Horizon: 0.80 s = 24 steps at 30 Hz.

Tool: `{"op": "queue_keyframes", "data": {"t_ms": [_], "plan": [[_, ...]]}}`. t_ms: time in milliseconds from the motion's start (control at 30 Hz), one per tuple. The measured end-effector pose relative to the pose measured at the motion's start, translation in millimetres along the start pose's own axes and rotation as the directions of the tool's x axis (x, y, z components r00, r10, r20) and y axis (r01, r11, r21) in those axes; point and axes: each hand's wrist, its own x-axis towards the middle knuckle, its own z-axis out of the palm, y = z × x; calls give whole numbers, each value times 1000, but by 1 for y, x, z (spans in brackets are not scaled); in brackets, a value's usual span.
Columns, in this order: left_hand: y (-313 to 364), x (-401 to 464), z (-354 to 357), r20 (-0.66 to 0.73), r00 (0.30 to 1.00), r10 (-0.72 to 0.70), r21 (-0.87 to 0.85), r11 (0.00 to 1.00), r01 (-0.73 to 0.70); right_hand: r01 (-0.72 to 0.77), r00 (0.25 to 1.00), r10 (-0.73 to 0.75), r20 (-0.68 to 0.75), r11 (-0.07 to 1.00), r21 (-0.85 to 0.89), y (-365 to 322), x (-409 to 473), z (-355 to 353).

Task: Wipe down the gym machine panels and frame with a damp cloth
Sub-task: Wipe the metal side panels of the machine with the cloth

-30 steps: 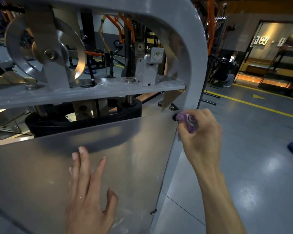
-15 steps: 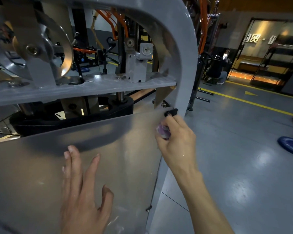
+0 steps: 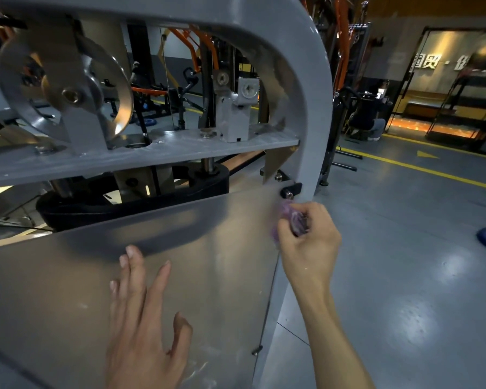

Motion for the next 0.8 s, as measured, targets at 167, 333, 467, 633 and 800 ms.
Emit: {"op": "queue_keyframes", "data": {"t_ms": [167,333,467,633,800], "plan": [[-1,-1,0,-7,1000,10,-6,1000,-10,17,988,-1,-157,994,104,-11,22,-12],[-2,0,1,-4,1000,24,-9,1000,-24,-24,998,25,-59,1000,18,3,19,-9],[-4,0,0,6,1000,30,-10,1000,-30,20,994,-16,-108,999,33,0,25,-14],[-4,0,-2,21,1000,20,-28,999,-19,146,989,-147,-1,984,-103,-6,45,-15],[-2,0,-3,23,1000,5,-46,999,-4,235,972,-223,78,950,-205,-8,49,-17]]}}
